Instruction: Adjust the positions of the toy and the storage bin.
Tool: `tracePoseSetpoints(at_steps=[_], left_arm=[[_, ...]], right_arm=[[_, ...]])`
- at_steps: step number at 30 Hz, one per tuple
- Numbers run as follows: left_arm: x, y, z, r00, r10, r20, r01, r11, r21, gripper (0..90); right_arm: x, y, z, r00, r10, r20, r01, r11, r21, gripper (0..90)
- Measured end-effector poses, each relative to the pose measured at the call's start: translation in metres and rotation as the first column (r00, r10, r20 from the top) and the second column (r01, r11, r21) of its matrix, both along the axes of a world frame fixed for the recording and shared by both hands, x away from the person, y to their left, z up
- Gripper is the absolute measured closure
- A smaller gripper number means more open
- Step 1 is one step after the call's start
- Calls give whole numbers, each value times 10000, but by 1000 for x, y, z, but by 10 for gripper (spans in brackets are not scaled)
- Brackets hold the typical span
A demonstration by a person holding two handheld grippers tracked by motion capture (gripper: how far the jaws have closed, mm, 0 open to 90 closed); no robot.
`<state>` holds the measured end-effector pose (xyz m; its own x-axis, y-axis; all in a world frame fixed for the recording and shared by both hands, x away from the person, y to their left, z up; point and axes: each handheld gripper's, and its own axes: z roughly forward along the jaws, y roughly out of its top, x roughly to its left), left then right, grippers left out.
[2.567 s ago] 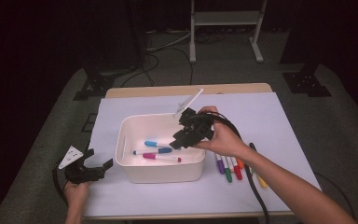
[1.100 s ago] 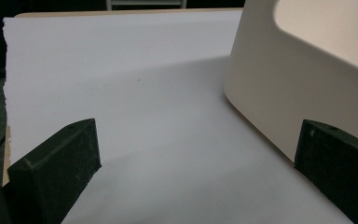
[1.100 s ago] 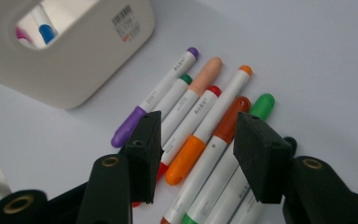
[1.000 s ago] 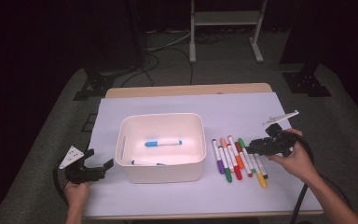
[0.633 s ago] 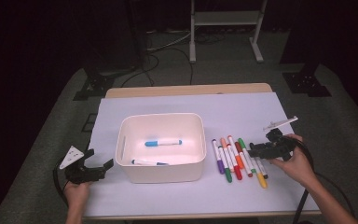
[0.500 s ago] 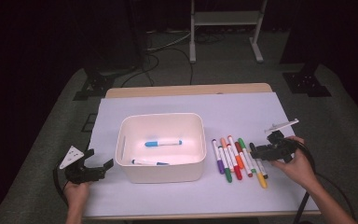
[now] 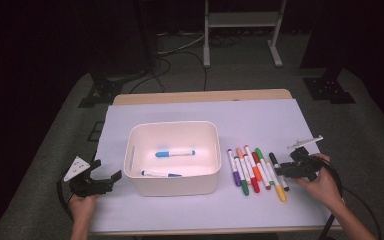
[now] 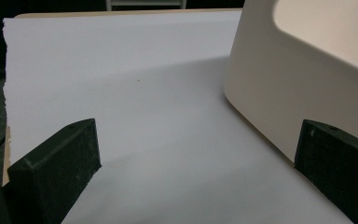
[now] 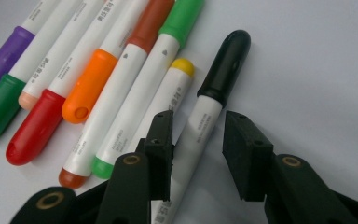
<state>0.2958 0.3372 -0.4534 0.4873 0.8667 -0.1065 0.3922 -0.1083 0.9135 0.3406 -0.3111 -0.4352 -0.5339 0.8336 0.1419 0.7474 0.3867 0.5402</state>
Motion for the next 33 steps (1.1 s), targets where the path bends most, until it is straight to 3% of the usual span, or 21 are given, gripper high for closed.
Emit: tracePoseSetpoints(at_steps=[9, 15, 18, 23, 29, 33], left_arm=[[0, 0, 0, 10000, 9, 5, -9, 10000, -15, 0], [0, 0, 0, 10000, 15, -2, -15, 10000, -13, 0], [0, 0, 0, 10000, 10, 1, -10, 10000, -17, 0], [0, 0, 0, 10000, 3, -14, -3, 10000, 12, 0], [0, 0, 0, 10000, -11, -39, 11, 10000, 5, 0], [0, 0, 0, 10000, -7, -13, 7, 10000, 3, 0]], right_arm=[[-6, -6, -2, 9988, -357, 325, 371, 9984, -430, 746], [-5, -8, -2, 9987, -446, 239, 454, 9983, -357, 757], [-5, -12, 0, 9988, -487, 78, 488, 9988, -37, 757], [-7, -11, 11, 9990, -418, 146, 413, 9987, 299, 757], [-9, 0, 37, 9993, 6, 380, -36, 9969, 790, 758], [-10, 11, 54, 9978, 364, 547, -410, 9954, 863, 758]])
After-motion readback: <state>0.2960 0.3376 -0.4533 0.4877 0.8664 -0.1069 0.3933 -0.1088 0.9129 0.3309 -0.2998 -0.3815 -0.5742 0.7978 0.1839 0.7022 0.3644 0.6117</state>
